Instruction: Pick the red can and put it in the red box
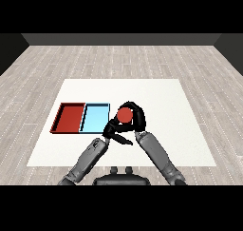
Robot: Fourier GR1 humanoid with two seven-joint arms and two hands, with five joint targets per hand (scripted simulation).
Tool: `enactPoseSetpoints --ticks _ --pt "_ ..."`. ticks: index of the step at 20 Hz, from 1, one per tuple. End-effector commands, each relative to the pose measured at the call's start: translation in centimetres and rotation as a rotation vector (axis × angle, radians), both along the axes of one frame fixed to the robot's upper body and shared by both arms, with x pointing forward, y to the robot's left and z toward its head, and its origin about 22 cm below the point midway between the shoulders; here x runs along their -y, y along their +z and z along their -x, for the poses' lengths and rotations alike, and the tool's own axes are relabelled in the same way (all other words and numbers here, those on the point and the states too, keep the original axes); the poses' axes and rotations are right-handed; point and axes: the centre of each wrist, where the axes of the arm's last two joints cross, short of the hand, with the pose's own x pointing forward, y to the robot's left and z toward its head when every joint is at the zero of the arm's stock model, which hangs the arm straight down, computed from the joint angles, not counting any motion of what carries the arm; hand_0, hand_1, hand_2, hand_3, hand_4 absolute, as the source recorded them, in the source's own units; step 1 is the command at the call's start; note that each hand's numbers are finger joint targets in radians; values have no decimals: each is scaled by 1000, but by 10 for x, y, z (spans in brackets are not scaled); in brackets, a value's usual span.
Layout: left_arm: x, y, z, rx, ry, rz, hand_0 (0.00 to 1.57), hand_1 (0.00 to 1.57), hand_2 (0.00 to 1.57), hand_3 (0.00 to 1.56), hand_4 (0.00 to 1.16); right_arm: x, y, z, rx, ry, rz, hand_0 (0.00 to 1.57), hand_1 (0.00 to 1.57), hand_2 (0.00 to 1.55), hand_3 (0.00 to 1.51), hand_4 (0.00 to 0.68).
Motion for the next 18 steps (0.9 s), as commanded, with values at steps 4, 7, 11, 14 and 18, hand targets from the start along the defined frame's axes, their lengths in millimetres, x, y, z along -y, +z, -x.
enactPoseSetpoints --ticks 4,7,11,14,18 --pt "0 -10 3 20 -4 -9 0 0 0 0 0 -13 6 -1 -14 26 -13 1571 1571 1485 1414 651" --pt "15 8 -5 32 -30 -16 0 0 0 0 0 -26 -11 17 -2 42 -2 1571 1571 1484 1407 651" --pt "18 -12 4 20 104 18 0 0 0 0 0 -30 4 17 -8 59 -25 1571 1571 1481 1405 657" --pt "18 11 -13 -11 252 52 1571 1571 1571 1502 1141 -28 -8 10 -4 62 -25 1571 1571 1474 1399 630" --pt "1 1 -10 -43 258 29 1571 1571 1571 1514 1119 -16 -13 1 -5 51 -45 1571 1571 1475 1406 625"
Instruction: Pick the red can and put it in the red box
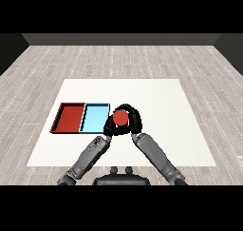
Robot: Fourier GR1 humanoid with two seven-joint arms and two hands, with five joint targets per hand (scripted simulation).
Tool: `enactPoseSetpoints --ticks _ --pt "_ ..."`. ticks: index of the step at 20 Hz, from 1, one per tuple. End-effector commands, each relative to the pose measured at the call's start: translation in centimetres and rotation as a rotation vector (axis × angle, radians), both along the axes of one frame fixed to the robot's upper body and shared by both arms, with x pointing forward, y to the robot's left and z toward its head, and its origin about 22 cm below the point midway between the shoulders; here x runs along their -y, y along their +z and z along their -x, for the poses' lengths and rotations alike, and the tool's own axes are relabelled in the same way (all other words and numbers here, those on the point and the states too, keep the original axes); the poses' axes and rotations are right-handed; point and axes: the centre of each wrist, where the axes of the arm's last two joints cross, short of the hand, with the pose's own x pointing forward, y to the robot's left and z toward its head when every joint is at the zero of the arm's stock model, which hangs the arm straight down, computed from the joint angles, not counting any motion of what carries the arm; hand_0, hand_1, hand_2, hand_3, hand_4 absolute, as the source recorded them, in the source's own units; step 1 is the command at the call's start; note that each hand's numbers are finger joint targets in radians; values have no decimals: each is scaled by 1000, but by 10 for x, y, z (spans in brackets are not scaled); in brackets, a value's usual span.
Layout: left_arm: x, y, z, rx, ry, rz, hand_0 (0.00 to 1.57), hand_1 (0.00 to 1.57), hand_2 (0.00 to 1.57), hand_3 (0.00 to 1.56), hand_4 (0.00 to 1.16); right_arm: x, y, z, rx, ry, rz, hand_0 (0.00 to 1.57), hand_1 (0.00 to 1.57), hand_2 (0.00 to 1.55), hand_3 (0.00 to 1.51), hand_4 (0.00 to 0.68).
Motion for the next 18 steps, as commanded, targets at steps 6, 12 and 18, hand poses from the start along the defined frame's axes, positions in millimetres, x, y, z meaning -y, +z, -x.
enactPoseSetpoints --ticks 6,12,18 --pt "12 -5 -3 -48 53 -17 1571 1571 1571 1498 1123 -3 11 -7 12 11 -10 1571 1571 1470 1400 635" --pt "0 14 -15 -23 61 6 1571 1571 1571 1492 1130 -5 -16 2 7 -3 -23 1571 1571 1461 1394 630" --pt "5 3 0 1 85 -2 1571 1571 1571 1499 1127 -1 -1 -1 -64 15 121 0 0 0 0 0"
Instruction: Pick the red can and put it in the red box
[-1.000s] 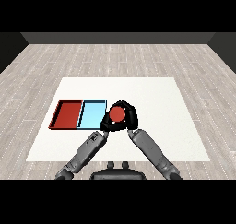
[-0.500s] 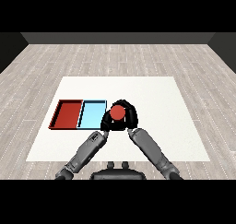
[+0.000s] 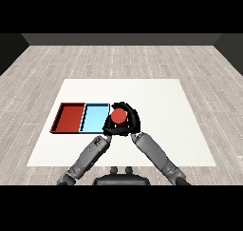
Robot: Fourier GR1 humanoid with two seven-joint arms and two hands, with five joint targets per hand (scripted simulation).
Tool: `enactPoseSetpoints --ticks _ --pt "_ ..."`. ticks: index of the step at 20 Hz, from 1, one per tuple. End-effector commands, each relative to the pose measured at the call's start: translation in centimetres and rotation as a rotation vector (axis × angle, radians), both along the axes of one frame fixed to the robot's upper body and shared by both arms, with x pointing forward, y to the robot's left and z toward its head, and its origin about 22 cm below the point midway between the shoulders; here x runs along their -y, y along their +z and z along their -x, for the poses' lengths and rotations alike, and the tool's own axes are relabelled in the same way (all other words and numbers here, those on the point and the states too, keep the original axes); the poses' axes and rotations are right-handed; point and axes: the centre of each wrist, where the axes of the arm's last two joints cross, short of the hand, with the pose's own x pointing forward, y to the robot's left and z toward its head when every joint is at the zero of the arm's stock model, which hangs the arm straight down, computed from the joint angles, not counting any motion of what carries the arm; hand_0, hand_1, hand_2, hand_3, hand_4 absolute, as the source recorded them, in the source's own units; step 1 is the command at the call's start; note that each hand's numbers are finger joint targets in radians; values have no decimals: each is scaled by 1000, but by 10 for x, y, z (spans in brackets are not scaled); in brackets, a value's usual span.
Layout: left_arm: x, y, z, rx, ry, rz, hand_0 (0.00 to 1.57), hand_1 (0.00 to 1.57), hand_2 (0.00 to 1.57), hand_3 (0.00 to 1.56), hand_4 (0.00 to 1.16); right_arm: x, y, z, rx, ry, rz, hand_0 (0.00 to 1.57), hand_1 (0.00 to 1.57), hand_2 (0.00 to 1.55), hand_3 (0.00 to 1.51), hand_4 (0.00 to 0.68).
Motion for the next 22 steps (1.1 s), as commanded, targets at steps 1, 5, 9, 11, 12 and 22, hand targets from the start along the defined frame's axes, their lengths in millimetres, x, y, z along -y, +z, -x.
enactPoseSetpoints --ticks 1,5,9,11,12,22 --pt "5 2 1 16 -6 18 1571 1571 1571 1499 1127 2 0 0 -29 9 64 0 0 0 0 0" --pt "-1 0 -1 32 14 6 1571 1571 1571 1494 1127 1 -10 13 -20 7 57 0 0 0 0 0" --pt "2 -8 10 21 -5 0 1571 1571 1571 1502 1132 18 5 -16 -11 -79 7 0 0 0 0 0" --pt "14 4 -9 13 -8 -5 1571 1571 1571 1501 1133 21 4 12 0 -74 2 0 0 0 0 0" --pt "4 4 9 10 -4 2 1571 1571 1571 1497 1135 -12 -8 -5 -12 -66 30 0 0 0 0 0" --pt "-13 5 -3 45 4 -14 1571 1571 1571 1481 1140 34 9 3 12 -89 -86 0 0 0 0 0"
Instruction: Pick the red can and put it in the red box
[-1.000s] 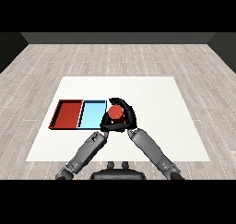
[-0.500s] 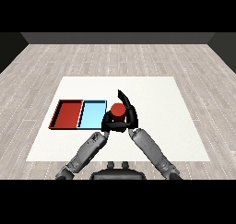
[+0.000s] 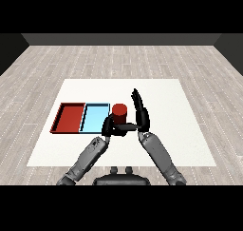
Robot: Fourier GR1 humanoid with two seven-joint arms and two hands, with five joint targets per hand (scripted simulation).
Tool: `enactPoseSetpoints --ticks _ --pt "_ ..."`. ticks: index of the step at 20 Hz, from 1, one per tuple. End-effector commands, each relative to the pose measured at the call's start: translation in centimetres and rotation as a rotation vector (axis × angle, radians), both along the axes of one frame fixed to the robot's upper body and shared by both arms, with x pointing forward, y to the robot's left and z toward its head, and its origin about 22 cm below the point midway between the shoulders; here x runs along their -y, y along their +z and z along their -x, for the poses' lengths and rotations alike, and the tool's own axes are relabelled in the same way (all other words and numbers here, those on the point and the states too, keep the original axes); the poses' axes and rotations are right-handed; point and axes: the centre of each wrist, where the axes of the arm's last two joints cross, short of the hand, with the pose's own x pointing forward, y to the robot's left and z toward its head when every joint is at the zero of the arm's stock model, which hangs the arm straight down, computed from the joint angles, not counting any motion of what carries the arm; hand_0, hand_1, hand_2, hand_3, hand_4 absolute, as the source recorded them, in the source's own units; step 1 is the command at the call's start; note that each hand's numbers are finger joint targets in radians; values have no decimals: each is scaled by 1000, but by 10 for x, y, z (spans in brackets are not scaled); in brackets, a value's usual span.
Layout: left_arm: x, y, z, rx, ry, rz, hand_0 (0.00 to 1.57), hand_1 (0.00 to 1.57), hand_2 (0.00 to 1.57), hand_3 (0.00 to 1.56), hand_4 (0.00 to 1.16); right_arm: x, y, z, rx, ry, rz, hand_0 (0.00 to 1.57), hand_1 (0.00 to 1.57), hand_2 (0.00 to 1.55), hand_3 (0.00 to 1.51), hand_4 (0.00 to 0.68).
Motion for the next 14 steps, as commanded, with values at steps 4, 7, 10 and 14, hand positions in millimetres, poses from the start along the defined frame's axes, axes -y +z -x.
enactPoseSetpoints --ticks 4,7,10,14 --pt "-34 14 -5 24 55 -49 1571 1571 1569 1463 1132 54 4 10 57 -52 -25 0 0 0 0 0" --pt "-26 25 -15 42 59 -40 1571 1571 1571 1474 1141 81 31 35 87 -64 -57 0 0 0 0 0" --pt "-48 16 -27 50 129 -84 1571 1571 1571 1471 1146 101 17 41 98 -84 -32 0 0 0 0 0" --pt "-92 31 -40 36 195 -128 1571 1571 1561 1453 1130 148 -9 60 31 -178 10 0 0 0 0 0"
